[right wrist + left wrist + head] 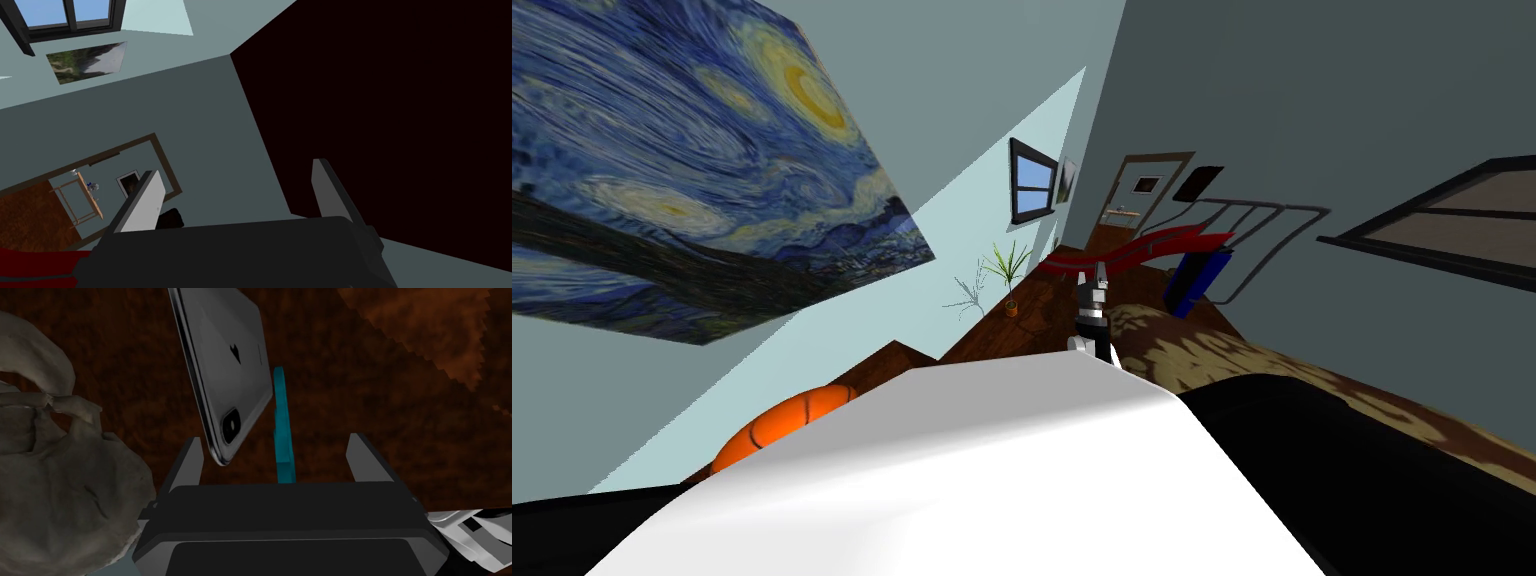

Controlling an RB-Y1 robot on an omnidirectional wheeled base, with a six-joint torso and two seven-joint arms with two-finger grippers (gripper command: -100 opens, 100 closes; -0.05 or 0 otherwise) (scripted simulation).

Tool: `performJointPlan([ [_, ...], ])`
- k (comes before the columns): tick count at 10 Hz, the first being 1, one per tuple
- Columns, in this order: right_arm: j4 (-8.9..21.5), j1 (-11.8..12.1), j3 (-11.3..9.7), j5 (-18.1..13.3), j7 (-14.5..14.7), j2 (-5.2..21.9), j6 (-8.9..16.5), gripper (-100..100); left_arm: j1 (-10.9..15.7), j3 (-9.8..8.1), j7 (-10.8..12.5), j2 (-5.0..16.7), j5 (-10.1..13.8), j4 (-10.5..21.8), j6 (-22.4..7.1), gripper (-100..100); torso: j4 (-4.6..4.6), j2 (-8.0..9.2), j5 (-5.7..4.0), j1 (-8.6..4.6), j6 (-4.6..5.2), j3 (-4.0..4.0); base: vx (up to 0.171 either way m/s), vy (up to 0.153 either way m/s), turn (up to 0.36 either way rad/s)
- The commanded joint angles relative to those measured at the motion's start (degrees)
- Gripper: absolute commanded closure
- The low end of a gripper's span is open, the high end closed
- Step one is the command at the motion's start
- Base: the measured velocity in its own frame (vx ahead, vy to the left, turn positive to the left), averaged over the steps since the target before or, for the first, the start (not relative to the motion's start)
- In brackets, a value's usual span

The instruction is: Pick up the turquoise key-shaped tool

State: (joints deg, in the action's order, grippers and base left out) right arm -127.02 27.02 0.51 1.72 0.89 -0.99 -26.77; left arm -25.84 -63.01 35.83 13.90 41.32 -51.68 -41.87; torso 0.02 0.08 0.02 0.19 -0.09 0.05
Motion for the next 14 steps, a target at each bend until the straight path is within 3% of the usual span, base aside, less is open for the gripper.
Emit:
performJointPlan([
  [1,0.0,0.0,0.0,0.0,0.0,0.0,0.0,0,0.2,-0.44,0.5,0.4,0.3,2.4,-0.7,-100,0.00,0.00,0.00,0.00,0.00,0.00,-0.010,0.051,-0.090],
  [2,0.0,0.0,0.0,0.0,0.0,0.0,0.0,0,-0.1,-1.25,1.5,0.5,0.7,3.8,-2.2,-100,0.00,0.01,0.01,0.00,-0.03,0.00,-0.018,0.059,-0.145],
  [5,0.0,0.0,0.0,0.0,0.0,0.0,0.0,0,-0.1,-1.25,1.5,0.5,0.7,4.7,-2.2,-100,0.00,0.00,-0.01,-0.11,-0.05,0.00,-0.006,0.021,-0.027],
  [10,0.0,0.0,0.0,0.0,0.0,0.0,0.0,0,-1.0,-3.33,4.1,0.8,1.8,10.9,-6.2,-100,0.01,0.05,0.00,0.01,-0.02,0.03,-0.015,0.042,-0.140],
  [11,0.0,0.0,0.0,0.0,0.0,0.0,0.0,0,-1.0,-3.21,3.3,0.9,2.0,10.4,-5.6,-100,0.01,0.06,0.01,0.03,-0.03,0.03,-0.012,0.026,-0.023],
  [12,0.0,0.0,0.0,0.0,0.0,0.0,0.0,0,-1.0,-3.27,3.3,0.9,2.1,10.6,-5.7,0,0.00,0.01,-0.01,-0.07,-0.04,0.01,-0.002,0.005,0.003],
  [13,0.0,0.0,0.0,0.0,0.0,0.0,0.0,0,-3.7,-0.40,0.9,-0.8,4.6,8.5,-3.3,-100,0.00,-0.02,-0.03,-0.15,-0.04,-0.01,0.080,0.003,0.308],
  [14,0.0,0.0,0.0,0.0,0.0,0.0,0.0,0,-3.7,1.07,0.9,-0.8,4.6,8.5,-3.3,-100,-0.05,-0.25,-0.03,-0.24,-0.13,-0.14,0.062,-0.009,0.204],
])
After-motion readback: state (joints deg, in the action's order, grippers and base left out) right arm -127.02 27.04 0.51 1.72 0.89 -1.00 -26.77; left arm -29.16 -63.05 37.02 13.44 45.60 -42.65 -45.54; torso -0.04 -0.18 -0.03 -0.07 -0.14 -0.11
